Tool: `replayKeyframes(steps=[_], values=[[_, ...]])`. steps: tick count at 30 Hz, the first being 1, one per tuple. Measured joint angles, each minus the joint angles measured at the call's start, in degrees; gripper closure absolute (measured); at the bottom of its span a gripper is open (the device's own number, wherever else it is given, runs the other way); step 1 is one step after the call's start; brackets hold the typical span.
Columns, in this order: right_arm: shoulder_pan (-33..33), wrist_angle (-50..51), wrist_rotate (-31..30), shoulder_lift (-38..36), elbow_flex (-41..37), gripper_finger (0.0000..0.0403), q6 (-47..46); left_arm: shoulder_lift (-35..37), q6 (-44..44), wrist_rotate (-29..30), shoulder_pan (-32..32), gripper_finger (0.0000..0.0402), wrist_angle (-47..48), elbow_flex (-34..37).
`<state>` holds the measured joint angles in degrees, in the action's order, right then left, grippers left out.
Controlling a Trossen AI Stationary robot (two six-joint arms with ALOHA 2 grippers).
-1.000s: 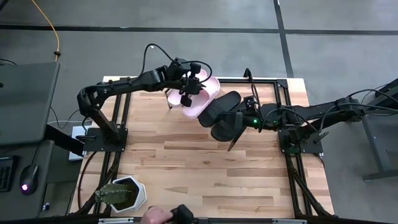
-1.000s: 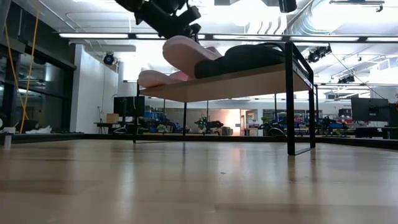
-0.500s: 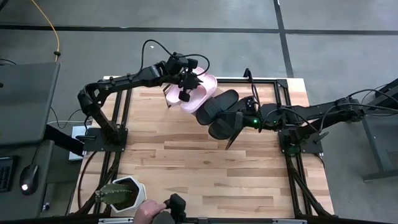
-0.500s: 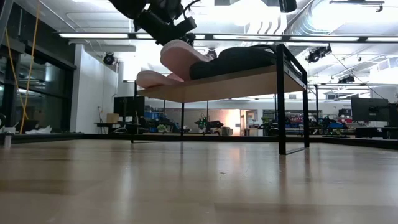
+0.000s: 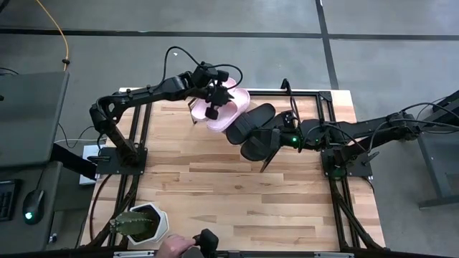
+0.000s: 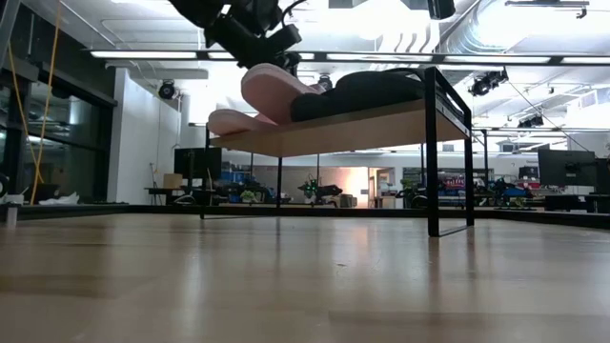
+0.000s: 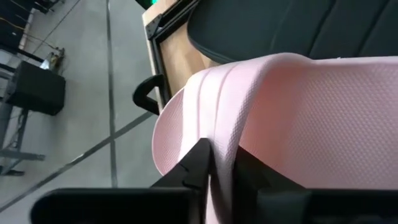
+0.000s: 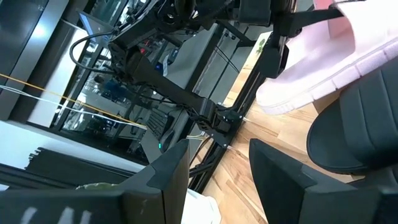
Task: Pick and place slides into the shelf
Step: Put the pink slide on the shelf
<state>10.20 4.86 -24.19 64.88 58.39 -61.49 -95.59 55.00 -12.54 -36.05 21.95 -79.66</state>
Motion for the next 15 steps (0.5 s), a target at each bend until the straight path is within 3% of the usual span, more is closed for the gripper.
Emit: replayKeyframes(steps=[15], values=[[0.0, 0.0, 0.0, 0.0, 0.0, 0.0244, 0.5, 0.0, -3.7, 5.6, 0.1, 0.0207, -1.9, 0.0]])
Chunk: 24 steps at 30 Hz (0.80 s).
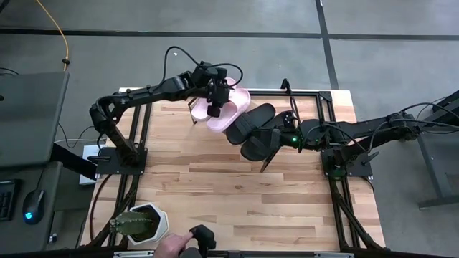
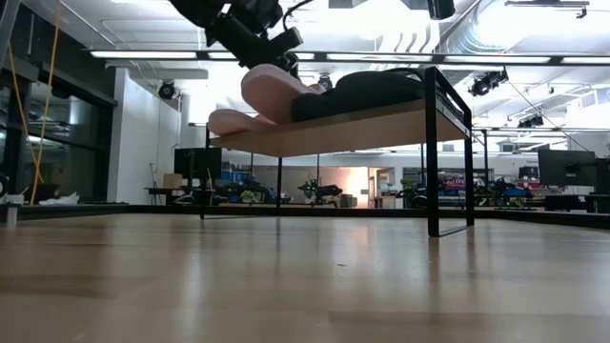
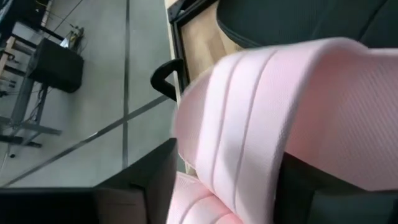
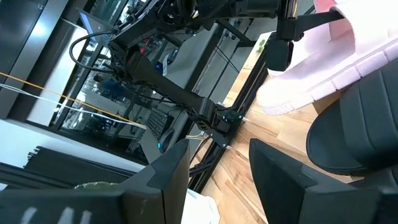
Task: Pick and place slides into the shelf
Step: Put the pink slide on the shelf
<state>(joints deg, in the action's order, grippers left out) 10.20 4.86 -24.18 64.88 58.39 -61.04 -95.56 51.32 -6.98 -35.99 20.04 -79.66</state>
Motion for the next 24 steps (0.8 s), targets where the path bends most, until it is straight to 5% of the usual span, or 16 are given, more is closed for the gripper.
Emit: replayKeyframes(steps=[8, 14, 24], values=[[0.0, 0.2, -0.1, 0.0, 0.0, 0.0244, 0.0, 0.1, -0.7, 0.6, 0.0, 0.0170, -0.5, 0.0], [-0.6, 1.2, -2.3, 0.0, 0.0, 0.0244, -0.4, 0.1, -4.1, 3.9, 0.1, 0.0182, 0.8, -3.5], [-5.7, 2.6, 2.6, 0.0, 0.0, 0.0244, 0.5, 0.3, -5.9, 3.6, 1.7, 0.0201, 4.0, -13.8]])
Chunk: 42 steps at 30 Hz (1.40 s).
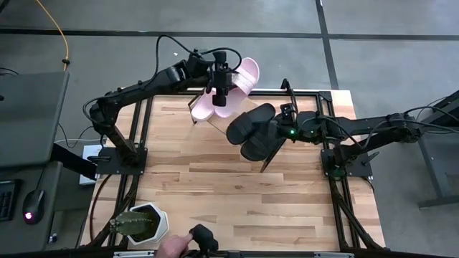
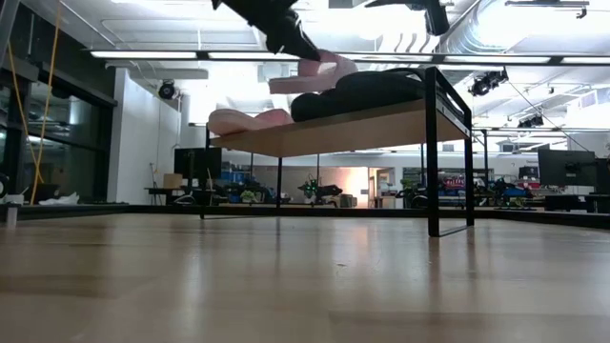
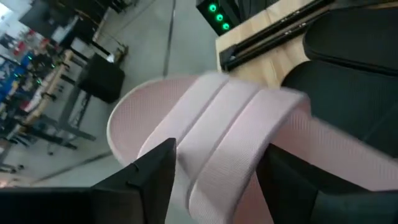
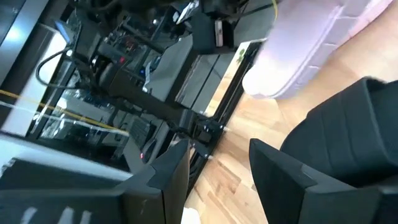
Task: Pick and place slides into the shelf
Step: Put the pink slide on the shelf
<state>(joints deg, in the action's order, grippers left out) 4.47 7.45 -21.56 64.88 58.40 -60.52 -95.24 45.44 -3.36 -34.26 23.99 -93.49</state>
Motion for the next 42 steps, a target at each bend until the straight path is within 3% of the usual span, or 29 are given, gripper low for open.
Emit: replayKeyframes(steps=[12, 21, 29, 42], values=[[1.5, 0.0, 2.1, 0.0, 0.0, 0.0244, 0.0, -0.1, -2.4, 0.0, -0.2, 0.0210, 9.1, 0.8], [2.0, 0.0, 0.7, 0.0, 0.0, 0.0244, 0.1, -0.1, -3.8, 0.0, 0.3, 0.0236, 9.2, 0.9], [2.0, 0.1, 0.7, 0.0, 0.0, 0.0244, 0.1, -2.4, -5.6, -3.5, 1.3, 0.0244, 9.9, 1.0], [2.0, 0.1, 1.1, 0.0, 0.0, 0.0244, 0.0, -5.7, -3.5, -1.1, 3.9, 0.0243, 9.0, 0.9]])
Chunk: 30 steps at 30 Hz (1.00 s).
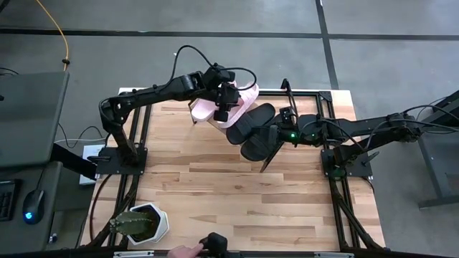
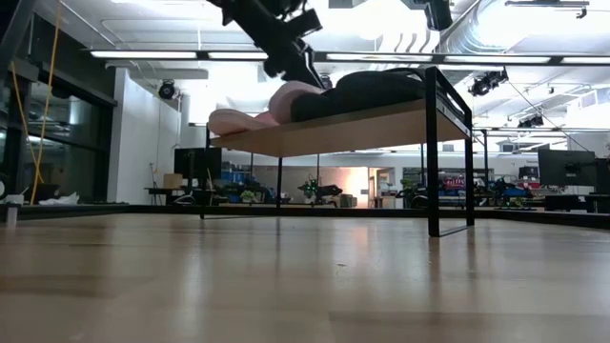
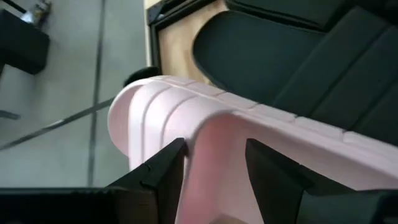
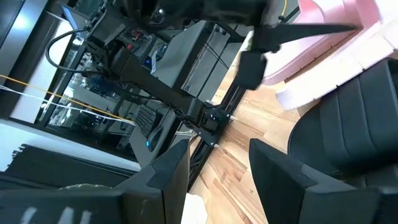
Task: Pick and place slides into the shelf
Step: Put the pink slide on the shelf
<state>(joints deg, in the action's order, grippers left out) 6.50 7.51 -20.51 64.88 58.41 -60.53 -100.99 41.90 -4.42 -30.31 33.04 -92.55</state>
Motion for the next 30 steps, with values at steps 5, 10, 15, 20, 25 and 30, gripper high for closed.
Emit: replayKeyframes(steps=[5, 10, 15, 20, 25, 30], values=[[0.0, 0.0, 1.6, 0.0, 0.0, 0.0244, -0.4, -1.3, 1.4, 1.1, 0.1, 0.0243, -0.9, 0.0], [0.0, 0.0, 1.7, 0.0, 0.0, 0.0244, -0.5, -1.2, 1.4, 1.8, 0.0, 0.0243, -2.0, 0.0], [0.0, 0.4, 1.5, 0.0, 0.0, 0.0244, 0.0, -1.2, 1.9, 2.6, 0.0, 0.0243, -2.1, -0.5], [0.0, 0.4, 1.5, 0.0, 0.0, 0.0244, 0.4, -1.2, 2.7, 2.6, 0.0, 0.0243, -3.0, -0.5], [0.0, 0.4, 1.5, 0.0, 0.0, 0.0244, 0.6, -1.6, 2.9, 4.7, 0.0, 0.0243, -3.7, -0.6], [0.0, 0.4, 1.5, 0.0, 0.0, 0.0244, 0.6, -2.7, 4.8, 7.1, -0.1, 0.0273, -3.3, -0.5]])
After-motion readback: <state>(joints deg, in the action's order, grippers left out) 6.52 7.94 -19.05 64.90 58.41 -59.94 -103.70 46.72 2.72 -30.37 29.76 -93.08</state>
